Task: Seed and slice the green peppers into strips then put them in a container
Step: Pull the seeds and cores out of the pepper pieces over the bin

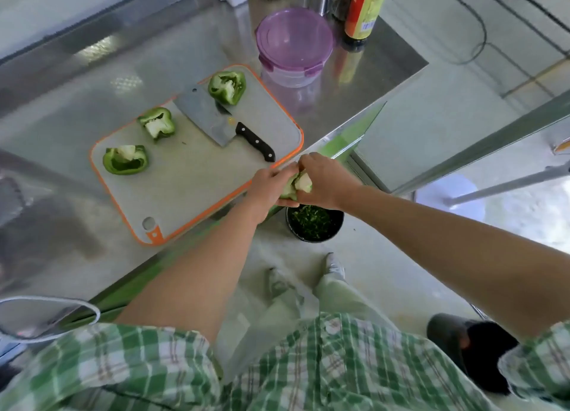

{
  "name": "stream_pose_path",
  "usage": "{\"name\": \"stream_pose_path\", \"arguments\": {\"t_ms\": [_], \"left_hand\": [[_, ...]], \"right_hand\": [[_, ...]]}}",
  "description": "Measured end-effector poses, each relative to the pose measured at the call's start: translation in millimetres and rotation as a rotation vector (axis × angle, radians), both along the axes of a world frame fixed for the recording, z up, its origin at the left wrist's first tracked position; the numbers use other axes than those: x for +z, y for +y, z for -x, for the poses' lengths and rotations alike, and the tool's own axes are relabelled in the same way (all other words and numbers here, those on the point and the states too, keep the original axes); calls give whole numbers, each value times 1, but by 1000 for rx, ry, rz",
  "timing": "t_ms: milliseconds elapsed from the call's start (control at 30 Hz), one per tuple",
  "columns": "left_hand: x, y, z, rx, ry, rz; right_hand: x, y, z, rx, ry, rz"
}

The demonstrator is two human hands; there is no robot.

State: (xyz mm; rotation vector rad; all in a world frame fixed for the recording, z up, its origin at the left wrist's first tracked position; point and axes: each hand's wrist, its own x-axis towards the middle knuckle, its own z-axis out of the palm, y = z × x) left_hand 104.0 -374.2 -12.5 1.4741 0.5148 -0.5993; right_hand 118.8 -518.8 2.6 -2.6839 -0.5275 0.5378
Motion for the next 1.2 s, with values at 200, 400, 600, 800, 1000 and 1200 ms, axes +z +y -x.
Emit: {"name": "stream_pose_path", "arguments": {"t_ms": [200,400,600,800,1000,1200], "left_hand": [[-24,-47,5,100,99,35],[-52,-88,8,253,207,37],[-85,-106,3,251,260,28],[-119,-108,-2,287,300,12],[-152,-99,-8,315,392,43],[-168,-100,-9,301,424,72]], "right_hand": [[-27,-37,5,-118,49,44],[-63,-78,11,-322,176,-134],[-108,-91,12,-305,139,-143],[-141,-86,4,-321,146,-79],[-167,-86,-3,-490,305,-261],[-183,-97,-3,-589,476,-405]]}}
